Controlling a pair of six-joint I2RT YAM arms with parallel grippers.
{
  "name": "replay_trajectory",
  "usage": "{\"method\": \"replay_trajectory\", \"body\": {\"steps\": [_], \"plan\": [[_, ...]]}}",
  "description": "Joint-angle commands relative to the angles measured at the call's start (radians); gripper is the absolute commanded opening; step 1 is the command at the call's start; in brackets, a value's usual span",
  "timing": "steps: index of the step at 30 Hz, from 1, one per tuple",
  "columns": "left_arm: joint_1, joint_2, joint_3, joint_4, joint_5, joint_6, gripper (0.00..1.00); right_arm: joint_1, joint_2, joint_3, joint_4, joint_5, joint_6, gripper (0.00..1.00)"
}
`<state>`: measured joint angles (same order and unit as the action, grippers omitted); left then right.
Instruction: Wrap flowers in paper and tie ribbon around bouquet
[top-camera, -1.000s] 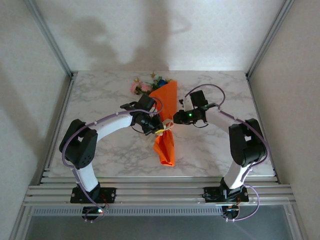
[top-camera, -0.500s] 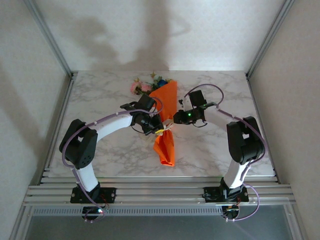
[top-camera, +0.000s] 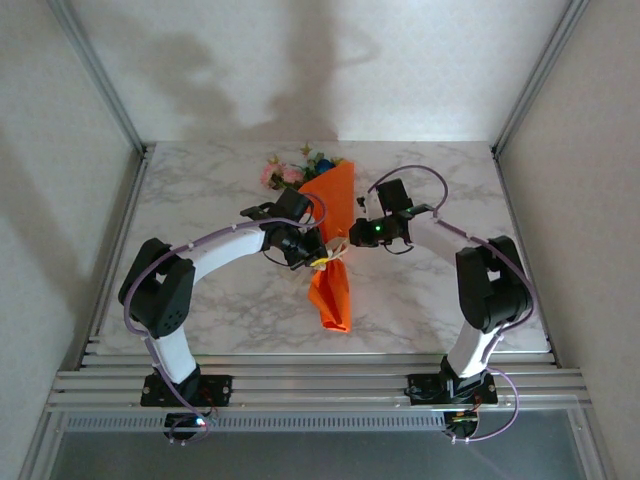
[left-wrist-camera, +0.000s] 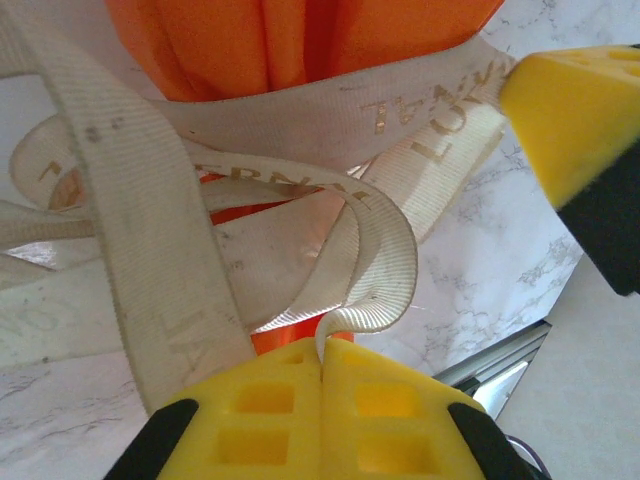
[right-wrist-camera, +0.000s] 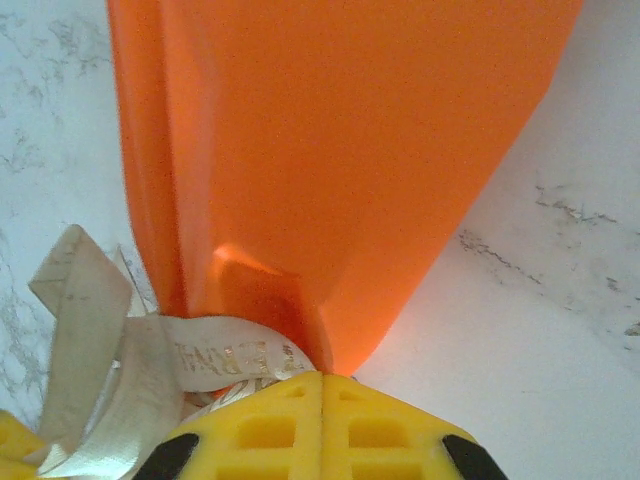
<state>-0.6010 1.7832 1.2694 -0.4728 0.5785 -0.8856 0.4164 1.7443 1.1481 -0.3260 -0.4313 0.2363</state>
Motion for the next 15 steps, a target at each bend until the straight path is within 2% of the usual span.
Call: {"method": "replay_trajectory", "body": {"steps": [1, 5, 15], "plan": [[-0.01, 0.008, 0.025, -0.025, -0.009, 0.016, 0.0, 0.022, -0.077, -0.005, -0.005, 0.062, -0.006, 0.0], [-0.01, 0.01, 0.027, -0.024, -0.009, 0.015, 0.0, 0.044, -0.114, -0.01, -0.022, 0.106, -0.011, 0.0], [-0.01, 0.006, 0.028, -0.015, -0.013, 0.007, 0.0, 0.077, -0.149, -0.025, -0.059, 0.125, -0.027, 0.0]]}}
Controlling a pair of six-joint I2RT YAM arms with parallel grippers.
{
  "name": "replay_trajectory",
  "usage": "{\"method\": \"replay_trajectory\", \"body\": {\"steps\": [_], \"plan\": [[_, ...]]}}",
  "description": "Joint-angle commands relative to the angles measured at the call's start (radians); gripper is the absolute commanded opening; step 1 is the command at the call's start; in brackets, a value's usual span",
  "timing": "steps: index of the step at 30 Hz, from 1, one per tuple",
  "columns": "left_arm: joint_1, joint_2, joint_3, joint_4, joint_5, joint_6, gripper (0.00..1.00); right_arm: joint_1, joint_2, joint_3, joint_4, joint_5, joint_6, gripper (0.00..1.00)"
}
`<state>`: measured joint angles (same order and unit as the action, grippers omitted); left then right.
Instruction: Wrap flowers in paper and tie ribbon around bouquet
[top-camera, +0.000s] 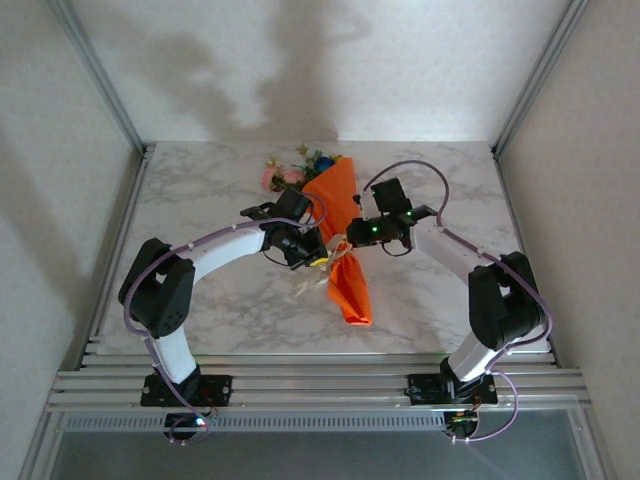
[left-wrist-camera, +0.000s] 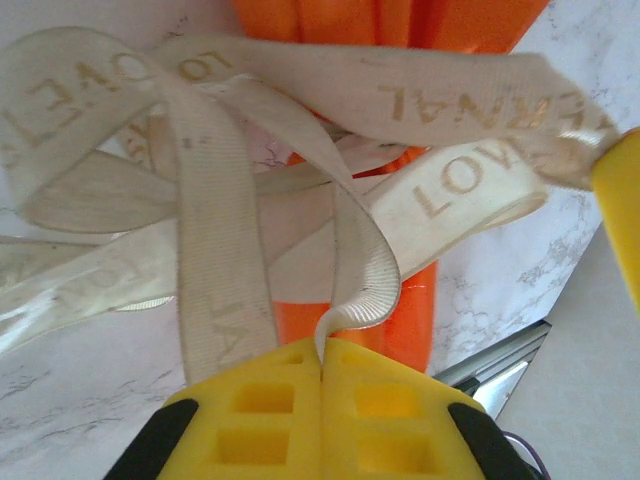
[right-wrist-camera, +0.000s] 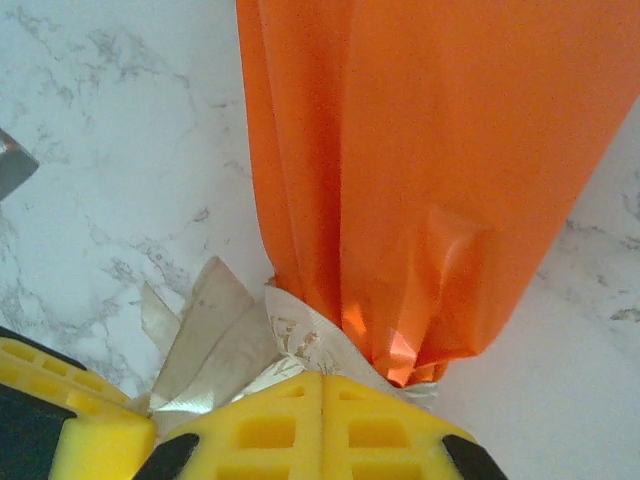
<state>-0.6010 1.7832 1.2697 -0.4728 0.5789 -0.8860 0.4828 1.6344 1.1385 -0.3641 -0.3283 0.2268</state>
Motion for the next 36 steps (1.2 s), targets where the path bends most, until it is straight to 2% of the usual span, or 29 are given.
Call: {"method": "replay_trajectory", "body": {"steps": [1, 11, 18, 24, 32, 36], "plan": [[-0.01, 0.004, 0.028, -0.014, -0.014, 0.006, 0.0, 0.011, -0.043, -0.018, -0.024, 0.024, -0.021, 0.0], [-0.01, -0.005, 0.046, -0.007, -0.007, -0.021, 0.0, 0.031, -0.099, -0.069, 0.016, 0.032, -0.048, 0.0], [-0.01, -0.056, 0.06, -0.09, -0.037, 0.046, 0.0, 0.033, -0.084, -0.082, 0.026, 0.028, -0.038, 0.0], [-0.013, -0.061, 0.052, -0.082, 0.066, 0.074, 0.0, 0.033, -0.079, -0.089, 0.04, 0.018, -0.032, 0.0], [-0.033, -0.008, 0.075, -0.106, 0.106, 0.122, 0.0, 0.033, -0.076, -0.095, 0.049, 0.002, -0.028, 0.0], [-0.047, 0.03, 0.092, -0.045, 0.097, 0.081, 0.0, 0.034, -0.079, -0.104, 0.053, -0.009, -0.028, 0.0]]}}
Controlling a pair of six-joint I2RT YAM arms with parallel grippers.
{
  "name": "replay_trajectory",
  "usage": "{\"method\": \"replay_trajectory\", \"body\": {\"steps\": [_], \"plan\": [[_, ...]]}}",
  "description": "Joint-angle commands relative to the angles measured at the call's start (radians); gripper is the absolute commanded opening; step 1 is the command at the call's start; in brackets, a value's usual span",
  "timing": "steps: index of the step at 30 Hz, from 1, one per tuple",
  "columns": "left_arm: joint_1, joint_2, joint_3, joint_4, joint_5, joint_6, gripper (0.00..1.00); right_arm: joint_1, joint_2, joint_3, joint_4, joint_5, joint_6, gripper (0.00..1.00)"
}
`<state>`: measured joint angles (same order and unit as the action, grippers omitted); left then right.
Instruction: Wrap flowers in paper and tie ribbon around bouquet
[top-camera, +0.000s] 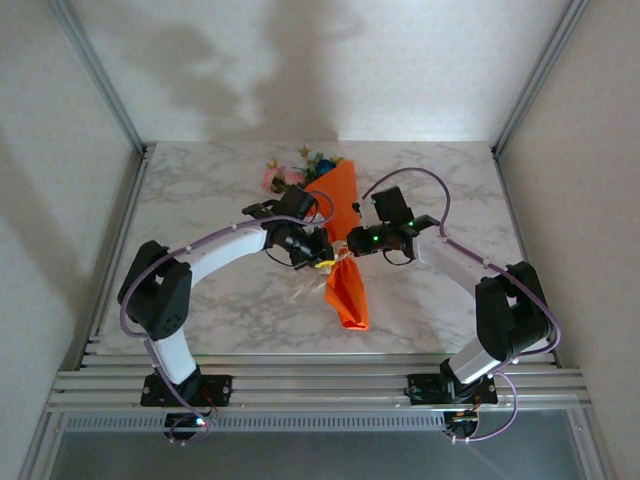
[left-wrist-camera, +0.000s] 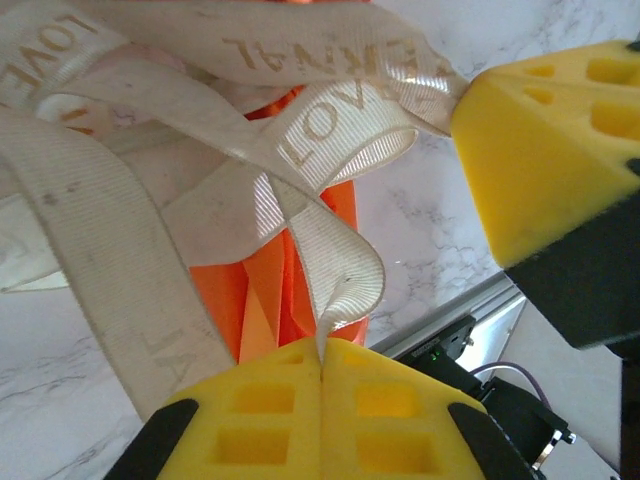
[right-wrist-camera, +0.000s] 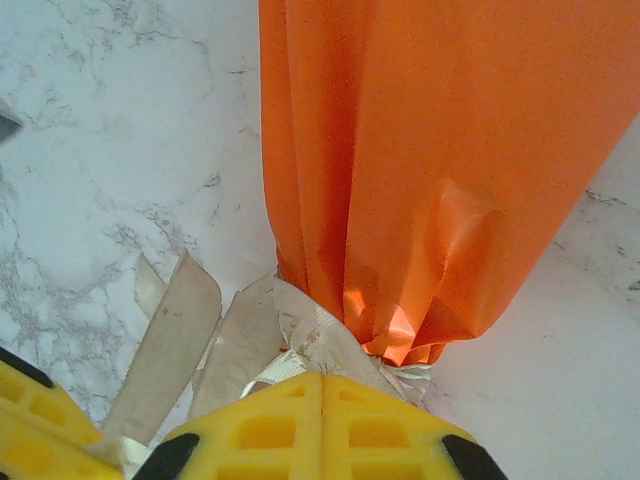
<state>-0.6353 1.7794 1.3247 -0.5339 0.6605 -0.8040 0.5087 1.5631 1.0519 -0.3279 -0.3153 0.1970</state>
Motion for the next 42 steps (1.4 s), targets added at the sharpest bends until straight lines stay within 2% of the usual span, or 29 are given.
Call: {"method": "replay_trajectory", "body": {"steps": [1, 16, 32, 42], "plan": [[-0.013, 0.051, 0.05, 0.016, 0.005, -0.004, 0.0, 0.007, -0.009, -0.019, 0.02, -0.026, 0.0, 0.0], [-0.01, 0.122, 0.035, 0.123, -0.066, -0.099, 0.0, 0.007, -0.064, -0.102, 0.107, -0.129, 0.008, 0.0], [-0.004, 0.043, -0.119, 0.266, -0.123, -0.246, 0.0, 0.009, -0.045, -0.155, 0.134, -0.227, 0.007, 0.0], [-0.001, 0.025, -0.217, 0.404, -0.096, -0.339, 0.0, 0.029, -0.021, -0.182, 0.161, -0.269, 0.02, 0.0]]}}
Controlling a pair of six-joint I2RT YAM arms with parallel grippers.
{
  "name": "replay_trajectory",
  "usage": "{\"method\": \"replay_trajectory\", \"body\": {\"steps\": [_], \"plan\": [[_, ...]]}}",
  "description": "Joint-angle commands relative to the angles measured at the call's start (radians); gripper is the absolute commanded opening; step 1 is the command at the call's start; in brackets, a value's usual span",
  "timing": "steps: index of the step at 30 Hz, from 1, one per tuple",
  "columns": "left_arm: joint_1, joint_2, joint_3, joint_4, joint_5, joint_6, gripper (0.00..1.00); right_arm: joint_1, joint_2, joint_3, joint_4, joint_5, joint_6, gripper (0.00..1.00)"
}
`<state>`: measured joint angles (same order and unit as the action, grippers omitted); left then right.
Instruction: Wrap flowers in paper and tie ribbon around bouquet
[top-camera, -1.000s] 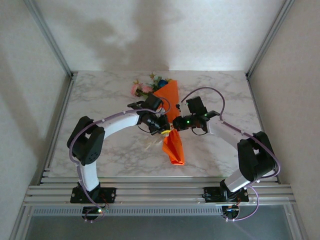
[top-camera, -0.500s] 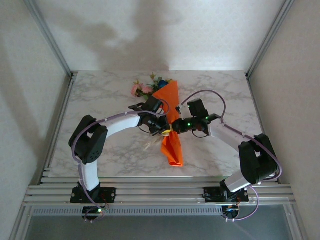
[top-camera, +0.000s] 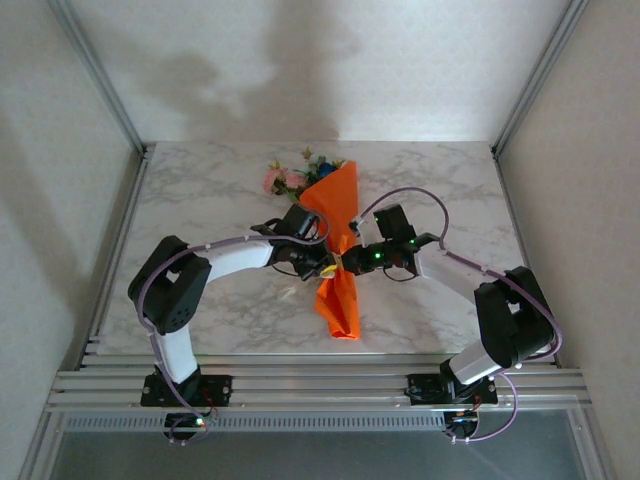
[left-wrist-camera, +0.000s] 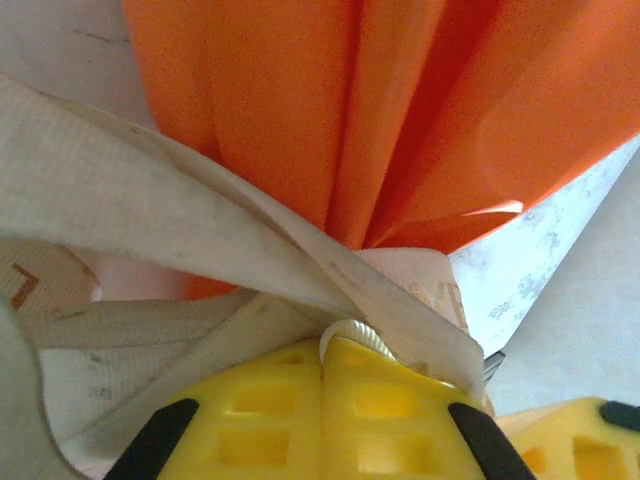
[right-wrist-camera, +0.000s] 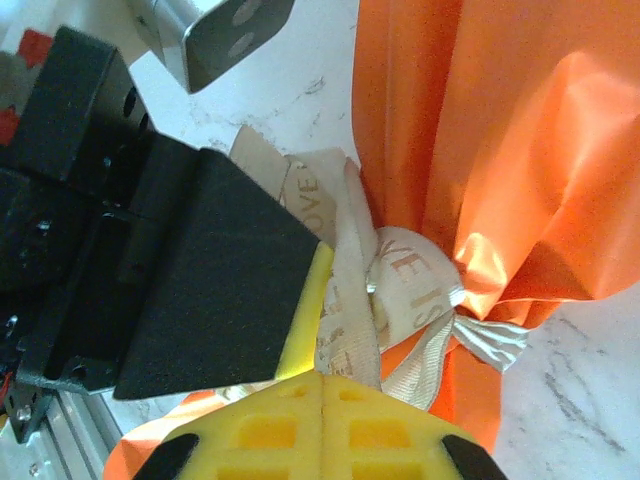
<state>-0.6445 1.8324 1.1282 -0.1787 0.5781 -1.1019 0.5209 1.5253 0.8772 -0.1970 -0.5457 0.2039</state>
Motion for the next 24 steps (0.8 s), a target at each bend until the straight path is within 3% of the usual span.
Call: {"method": "replay_trajectory", "body": {"steps": [1, 24], "plan": [[0.008, -0.03, -0.023, 0.051, -0.014, -0.045, 0.0, 0.021, 0.019, -0.007, 0.033, -0.041, 0.015, 0.0], [0.013, -0.093, -0.063, 0.069, -0.022, -0.093, 0.0, 0.024, 0.121, 0.039, -0.048, 0.069, 0.093, 0.0]]}}
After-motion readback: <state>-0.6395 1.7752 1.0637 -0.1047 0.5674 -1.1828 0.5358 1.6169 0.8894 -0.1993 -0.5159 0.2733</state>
